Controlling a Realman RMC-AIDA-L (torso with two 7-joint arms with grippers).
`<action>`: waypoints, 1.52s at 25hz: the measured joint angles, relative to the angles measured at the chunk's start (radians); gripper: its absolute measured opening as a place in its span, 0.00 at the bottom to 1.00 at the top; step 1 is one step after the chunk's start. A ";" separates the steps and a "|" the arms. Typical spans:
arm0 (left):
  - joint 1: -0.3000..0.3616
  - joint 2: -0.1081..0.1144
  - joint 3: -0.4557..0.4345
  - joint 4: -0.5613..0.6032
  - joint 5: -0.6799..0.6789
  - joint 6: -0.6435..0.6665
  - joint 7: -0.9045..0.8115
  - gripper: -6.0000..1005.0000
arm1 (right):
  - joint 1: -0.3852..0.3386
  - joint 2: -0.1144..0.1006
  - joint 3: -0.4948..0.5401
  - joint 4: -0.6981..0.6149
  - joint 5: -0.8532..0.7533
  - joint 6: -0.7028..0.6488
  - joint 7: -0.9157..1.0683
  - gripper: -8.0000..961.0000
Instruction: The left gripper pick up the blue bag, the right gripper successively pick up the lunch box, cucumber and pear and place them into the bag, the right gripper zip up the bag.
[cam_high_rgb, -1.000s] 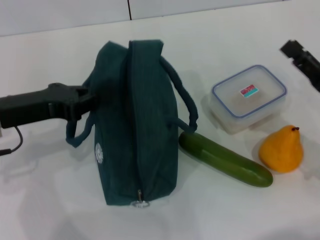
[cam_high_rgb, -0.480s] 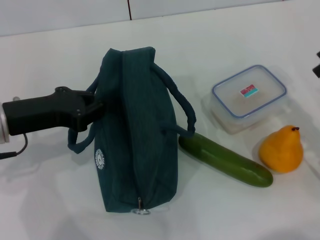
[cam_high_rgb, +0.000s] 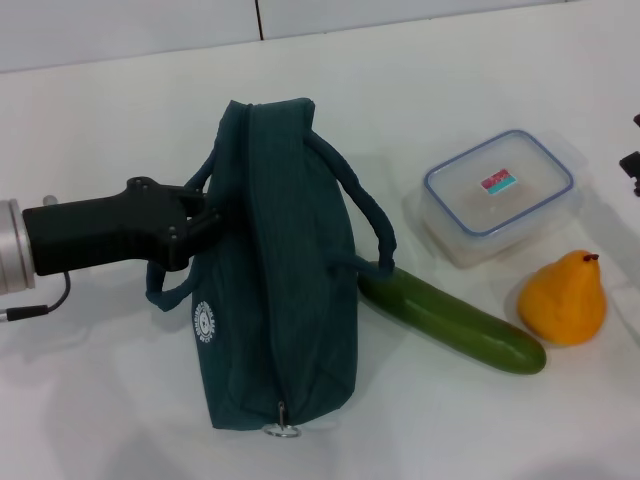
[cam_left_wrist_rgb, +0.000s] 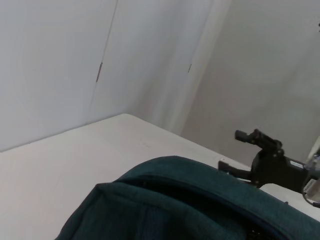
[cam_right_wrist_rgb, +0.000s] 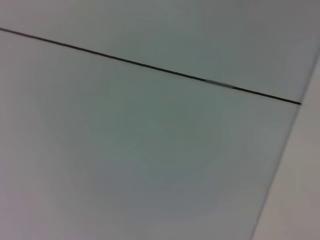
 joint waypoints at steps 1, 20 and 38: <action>0.000 0.000 0.000 -0.001 0.000 0.000 0.001 0.05 | 0.003 0.001 -0.001 -0.001 -0.001 0.016 0.018 0.90; -0.004 0.000 -0.003 -0.014 -0.001 -0.027 0.016 0.05 | 0.125 0.007 -0.088 -0.007 -0.012 0.222 0.177 0.90; -0.004 0.000 -0.005 -0.025 0.000 -0.028 0.027 0.05 | 0.153 0.006 -0.113 -0.047 -0.012 0.259 0.190 0.85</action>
